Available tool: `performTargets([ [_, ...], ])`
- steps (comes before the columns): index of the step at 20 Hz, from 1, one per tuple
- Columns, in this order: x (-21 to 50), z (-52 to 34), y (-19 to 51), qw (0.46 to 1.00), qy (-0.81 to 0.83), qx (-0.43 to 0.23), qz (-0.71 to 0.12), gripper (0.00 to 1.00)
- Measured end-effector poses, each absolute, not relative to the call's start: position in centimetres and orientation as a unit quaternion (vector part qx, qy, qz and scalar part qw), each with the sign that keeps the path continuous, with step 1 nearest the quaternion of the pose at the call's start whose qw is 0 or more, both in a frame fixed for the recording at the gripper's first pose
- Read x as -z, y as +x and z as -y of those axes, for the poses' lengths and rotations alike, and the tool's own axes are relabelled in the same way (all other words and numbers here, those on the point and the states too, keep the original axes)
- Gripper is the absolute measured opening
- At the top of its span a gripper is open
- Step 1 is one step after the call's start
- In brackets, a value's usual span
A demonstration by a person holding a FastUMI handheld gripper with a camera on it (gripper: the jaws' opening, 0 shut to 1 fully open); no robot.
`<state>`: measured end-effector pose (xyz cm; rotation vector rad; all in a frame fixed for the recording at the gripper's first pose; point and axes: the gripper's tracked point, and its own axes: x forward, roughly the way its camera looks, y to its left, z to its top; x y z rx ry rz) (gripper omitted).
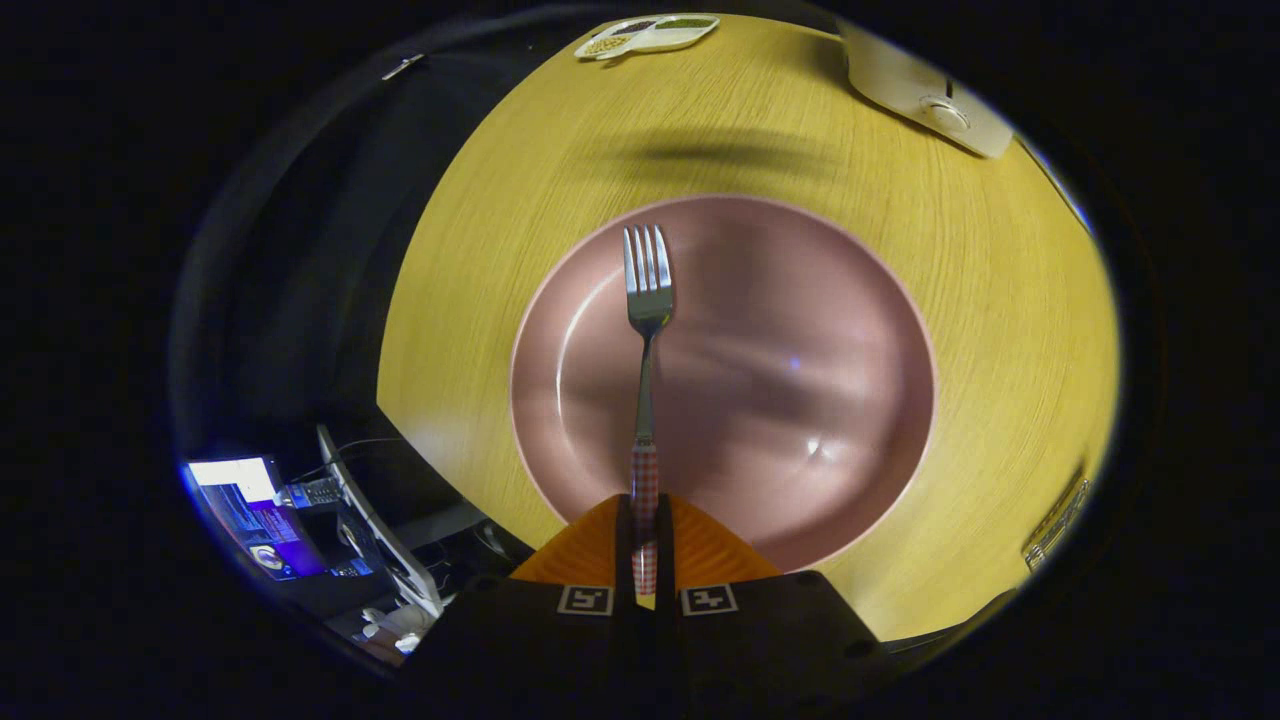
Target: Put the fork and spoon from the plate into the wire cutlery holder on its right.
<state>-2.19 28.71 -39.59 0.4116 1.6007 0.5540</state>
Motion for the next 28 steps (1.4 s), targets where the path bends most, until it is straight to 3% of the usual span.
performTargets([
  [7, 31.1, -20.9, -2.3, 0.673, 0.229, -0.278, -0.646, 0.1],
  [15, 27.3, -7.0, -5.4, 0.687, 0.25, -0.234, -0.642, 0.1],
  [22, 27.4, 3.6, -10.2, 0.664, 0.246, -0.175, -0.684, 0.1],
  [28, 29.2, 9.9, -14.4, 0.597, 0.19, -0.141, -0.766, 0.1],
])
